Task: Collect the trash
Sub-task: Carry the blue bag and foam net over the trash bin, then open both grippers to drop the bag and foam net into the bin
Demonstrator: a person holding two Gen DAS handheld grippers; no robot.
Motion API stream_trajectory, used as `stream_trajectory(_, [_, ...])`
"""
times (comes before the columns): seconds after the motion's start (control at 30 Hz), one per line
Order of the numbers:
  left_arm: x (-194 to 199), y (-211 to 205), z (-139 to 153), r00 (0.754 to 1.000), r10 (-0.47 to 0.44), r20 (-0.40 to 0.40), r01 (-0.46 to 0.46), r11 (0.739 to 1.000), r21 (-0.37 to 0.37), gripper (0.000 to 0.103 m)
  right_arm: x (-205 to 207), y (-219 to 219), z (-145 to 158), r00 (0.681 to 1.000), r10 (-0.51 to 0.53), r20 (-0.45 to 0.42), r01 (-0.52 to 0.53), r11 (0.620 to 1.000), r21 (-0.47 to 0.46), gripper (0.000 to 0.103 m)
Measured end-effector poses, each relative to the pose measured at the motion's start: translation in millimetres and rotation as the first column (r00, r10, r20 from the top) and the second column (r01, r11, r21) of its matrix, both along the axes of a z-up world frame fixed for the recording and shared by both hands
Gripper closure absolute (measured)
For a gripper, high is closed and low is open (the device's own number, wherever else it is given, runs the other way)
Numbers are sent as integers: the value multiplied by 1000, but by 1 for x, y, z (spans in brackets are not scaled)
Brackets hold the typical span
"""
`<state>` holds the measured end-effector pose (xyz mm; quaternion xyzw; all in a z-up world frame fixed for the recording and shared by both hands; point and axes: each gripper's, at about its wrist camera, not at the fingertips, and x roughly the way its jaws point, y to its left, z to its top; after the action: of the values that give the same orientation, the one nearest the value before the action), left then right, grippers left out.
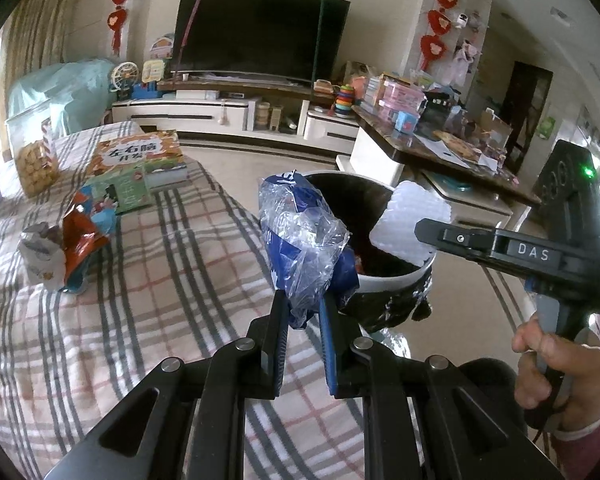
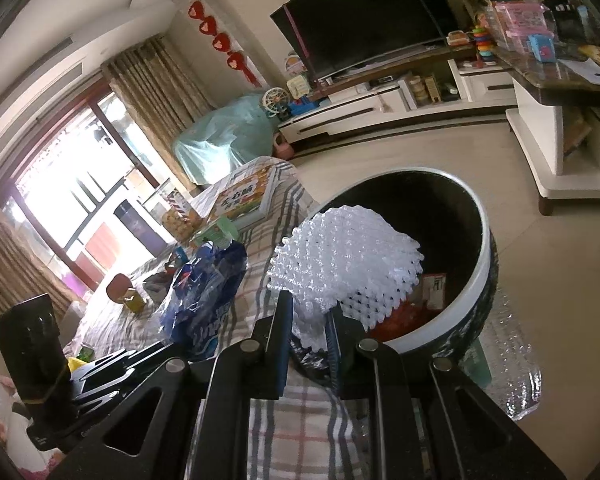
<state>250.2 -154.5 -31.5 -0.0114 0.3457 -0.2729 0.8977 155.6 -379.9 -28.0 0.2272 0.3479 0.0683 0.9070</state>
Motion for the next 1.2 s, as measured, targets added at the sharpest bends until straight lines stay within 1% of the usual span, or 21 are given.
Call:
stream_trajectory(0.33, [15, -21, -2, 1000, -26, 1, 26, 1000, 16, 89, 6, -14, 1, 1000, -18, 0, 18, 1000, -11, 87])
stream_trajectory(0.6, [31, -35, -3, 999, -36, -7, 36, 999, 30, 89, 19, -23, -2, 1000, -23, -17, 23, 1000, -16, 87])
stream_trajectory(0.87, [46, -48, -6, 999, -35, -29, 36, 999, 34, 89, 36, -33, -7, 999, -32, -31, 31, 999, -12, 87])
stream_trajectory(1.2, [58, -60, -7, 999, -34, -36, 36, 999, 39, 88, 45, -43, -16, 997, -49, -53, 49, 999, -4, 85])
